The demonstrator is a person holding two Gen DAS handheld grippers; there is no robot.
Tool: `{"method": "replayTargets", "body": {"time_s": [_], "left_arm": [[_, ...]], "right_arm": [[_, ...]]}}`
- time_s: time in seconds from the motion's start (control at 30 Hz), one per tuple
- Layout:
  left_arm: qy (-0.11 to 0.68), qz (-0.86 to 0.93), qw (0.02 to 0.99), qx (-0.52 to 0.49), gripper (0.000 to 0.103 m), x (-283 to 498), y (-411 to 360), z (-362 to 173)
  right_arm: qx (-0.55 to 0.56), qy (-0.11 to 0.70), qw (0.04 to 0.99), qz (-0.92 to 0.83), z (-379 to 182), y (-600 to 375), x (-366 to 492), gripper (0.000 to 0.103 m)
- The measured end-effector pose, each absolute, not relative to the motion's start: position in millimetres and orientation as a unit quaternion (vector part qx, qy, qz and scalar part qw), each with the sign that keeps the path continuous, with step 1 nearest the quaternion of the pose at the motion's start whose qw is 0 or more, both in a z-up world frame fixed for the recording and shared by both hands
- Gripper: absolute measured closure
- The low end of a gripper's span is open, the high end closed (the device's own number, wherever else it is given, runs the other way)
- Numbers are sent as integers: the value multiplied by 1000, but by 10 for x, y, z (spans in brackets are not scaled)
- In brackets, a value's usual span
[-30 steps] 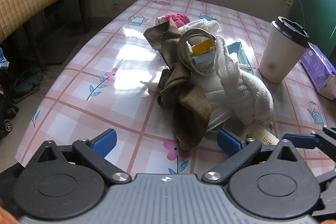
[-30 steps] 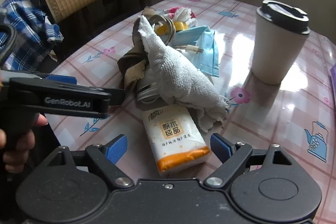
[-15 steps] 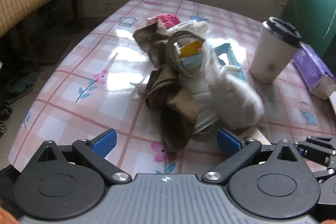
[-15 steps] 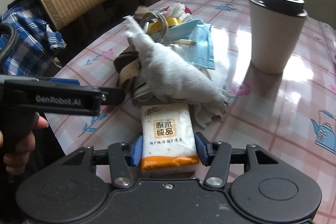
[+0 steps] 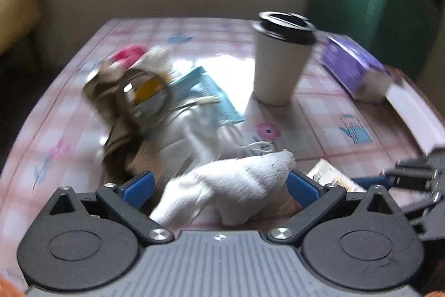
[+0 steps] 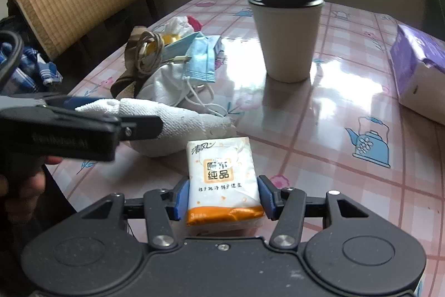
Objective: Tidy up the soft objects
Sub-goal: 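Grasp the white towel with the left gripper while the right holds the tissue pack, then carry the towel and tissue pack with both grippers toward the white cardboard box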
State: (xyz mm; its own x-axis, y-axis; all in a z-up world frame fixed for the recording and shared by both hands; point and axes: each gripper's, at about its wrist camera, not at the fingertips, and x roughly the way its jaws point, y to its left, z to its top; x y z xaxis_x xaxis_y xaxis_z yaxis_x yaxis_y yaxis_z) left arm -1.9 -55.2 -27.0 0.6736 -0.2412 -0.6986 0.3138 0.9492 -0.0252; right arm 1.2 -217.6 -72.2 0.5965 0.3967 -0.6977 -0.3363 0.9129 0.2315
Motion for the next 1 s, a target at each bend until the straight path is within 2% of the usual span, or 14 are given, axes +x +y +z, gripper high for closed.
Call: {"method": "replayTargets", "body": {"time_s": [0.17,0.2,0.3,0.37,0.43,0.53,0.67,0.8,0.87,1.0], "left_arm": [[363,-193,906,98,0,89,-705,-338],[368,-199,902,102,3,111,-732,-374],[373,-204,896,125,21,93,-801,-470],[367,-208,896,142,40,33,-846,-498],[361,-196,900,143,46,-54,-853,-472],[359,-184,905,133,48,-146,-857,-469],[317,-176,920,149,41,-265,-892,-428],[325,-185,916,144,40,-101,-946,-462],[350,-187,908,137,43,13,-977,-536],[357,-184,909,107,57,24,-911,-533]], "right_arm": [[50,399,893,200,-726,-2208,15,40],[51,399,894,199,-722,-2215,15,40],[52,397,895,196,-715,-2226,14,40],[53,397,896,192,-717,-2248,-1,40],[55,400,895,189,-727,-2248,-1,40],[59,402,894,188,-730,-2236,-14,40],[61,401,895,187,-730,-2242,-19,40],[62,402,895,186,-732,-2237,-21,40],[61,401,895,185,-725,-2231,-29,40],[61,396,898,184,-682,-2239,-53,40]]}}
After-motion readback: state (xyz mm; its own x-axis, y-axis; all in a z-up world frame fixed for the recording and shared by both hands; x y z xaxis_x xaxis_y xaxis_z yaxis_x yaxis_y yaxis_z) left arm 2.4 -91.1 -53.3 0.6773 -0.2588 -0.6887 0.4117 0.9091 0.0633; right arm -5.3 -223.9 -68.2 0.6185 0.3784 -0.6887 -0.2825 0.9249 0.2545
